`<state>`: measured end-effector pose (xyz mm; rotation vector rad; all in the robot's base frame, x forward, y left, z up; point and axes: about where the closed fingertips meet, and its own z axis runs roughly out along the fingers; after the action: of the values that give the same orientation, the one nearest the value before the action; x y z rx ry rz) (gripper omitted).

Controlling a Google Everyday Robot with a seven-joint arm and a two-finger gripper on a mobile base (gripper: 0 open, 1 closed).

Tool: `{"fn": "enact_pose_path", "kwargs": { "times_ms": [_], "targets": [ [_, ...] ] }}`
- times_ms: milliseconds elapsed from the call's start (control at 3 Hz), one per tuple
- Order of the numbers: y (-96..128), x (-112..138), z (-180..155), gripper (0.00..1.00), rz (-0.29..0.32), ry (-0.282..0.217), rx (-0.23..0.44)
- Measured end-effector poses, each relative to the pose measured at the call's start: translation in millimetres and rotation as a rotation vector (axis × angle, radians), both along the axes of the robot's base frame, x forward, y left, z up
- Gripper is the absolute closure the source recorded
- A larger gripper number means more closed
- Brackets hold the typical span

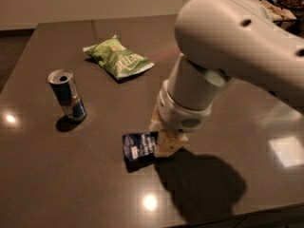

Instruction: Move rxbar blueberry near redbull can

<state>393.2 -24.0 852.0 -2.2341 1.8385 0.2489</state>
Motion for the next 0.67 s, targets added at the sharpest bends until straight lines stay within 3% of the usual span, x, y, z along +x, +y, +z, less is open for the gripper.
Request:
{"fn": "enact_pose_path", "kwargs": {
  "times_ms": [333,667],
  "targets": [
    [42,29,30,1.0,-0.017,0.007,0.042],
    [66,44,41,1.0,-0.023,0.009,0.057]
  ]
}}
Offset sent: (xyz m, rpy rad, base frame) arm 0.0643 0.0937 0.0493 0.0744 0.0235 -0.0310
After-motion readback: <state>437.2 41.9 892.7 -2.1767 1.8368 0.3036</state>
